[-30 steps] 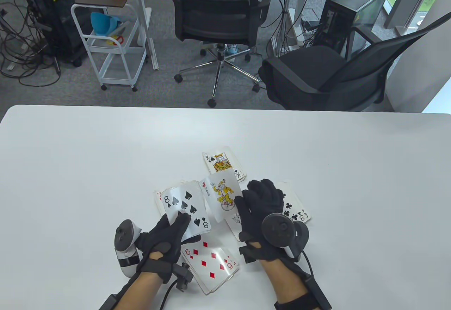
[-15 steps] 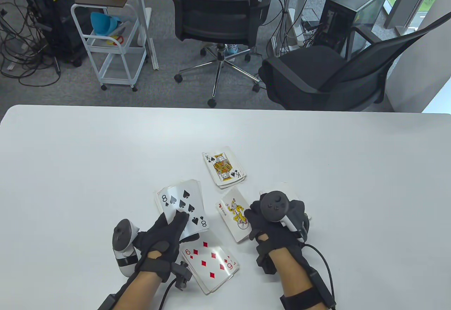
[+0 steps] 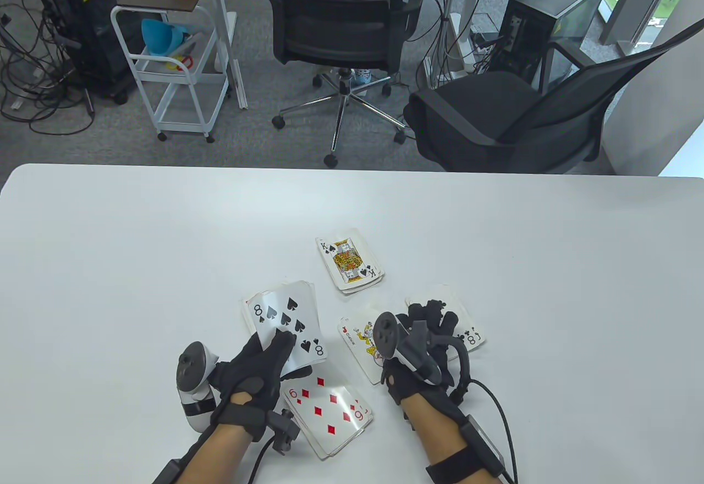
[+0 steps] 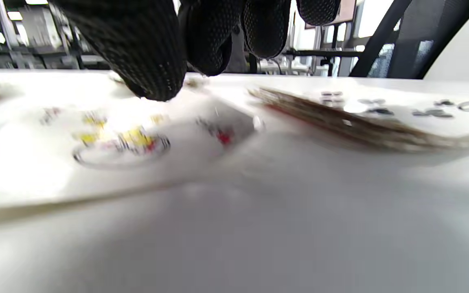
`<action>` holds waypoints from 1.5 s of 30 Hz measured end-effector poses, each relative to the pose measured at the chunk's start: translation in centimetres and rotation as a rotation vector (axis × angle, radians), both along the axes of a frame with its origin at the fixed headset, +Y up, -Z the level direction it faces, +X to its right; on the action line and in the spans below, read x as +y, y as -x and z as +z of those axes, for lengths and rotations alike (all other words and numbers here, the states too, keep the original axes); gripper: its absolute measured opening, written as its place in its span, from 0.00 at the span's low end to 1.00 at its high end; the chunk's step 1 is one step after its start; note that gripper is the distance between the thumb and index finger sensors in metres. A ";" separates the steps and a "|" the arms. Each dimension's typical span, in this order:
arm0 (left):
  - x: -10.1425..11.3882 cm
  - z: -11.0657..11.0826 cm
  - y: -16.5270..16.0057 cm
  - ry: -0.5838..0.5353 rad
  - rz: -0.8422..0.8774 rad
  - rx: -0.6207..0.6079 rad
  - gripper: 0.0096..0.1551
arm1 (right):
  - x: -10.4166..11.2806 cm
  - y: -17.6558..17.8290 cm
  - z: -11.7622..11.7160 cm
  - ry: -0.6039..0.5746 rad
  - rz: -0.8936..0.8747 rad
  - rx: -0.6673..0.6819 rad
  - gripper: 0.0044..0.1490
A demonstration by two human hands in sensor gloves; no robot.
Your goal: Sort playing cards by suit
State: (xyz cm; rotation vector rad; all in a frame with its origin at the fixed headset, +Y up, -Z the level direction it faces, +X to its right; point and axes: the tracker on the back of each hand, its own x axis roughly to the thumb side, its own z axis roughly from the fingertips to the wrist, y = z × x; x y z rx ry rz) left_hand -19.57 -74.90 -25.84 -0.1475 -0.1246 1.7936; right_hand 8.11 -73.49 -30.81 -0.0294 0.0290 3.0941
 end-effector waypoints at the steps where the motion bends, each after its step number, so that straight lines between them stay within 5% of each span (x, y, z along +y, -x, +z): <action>1: 0.0 0.0 0.0 0.000 -0.002 -0.001 0.28 | 0.5 -0.1 0.2 -0.036 -0.032 0.009 0.28; 9: -0.1 0.0 -0.1 0.003 -0.020 -0.004 0.27 | 3.6 0.4 2.6 -0.317 -0.422 0.183 0.30; 18: -0.2 0.0 -0.3 0.004 -0.062 -0.011 0.27 | 3.9 2.9 4.6 -0.355 -0.697 0.341 0.32; 26: -0.2 0.0 -0.2 0.001 -0.064 0.000 0.27 | 2.8 4.9 5.1 -0.253 -0.609 0.394 0.40; 45: -0.4 0.0 -0.7 0.027 0.005 -0.032 0.29 | 3.0 3.9 4.7 -0.336 -0.670 0.353 0.24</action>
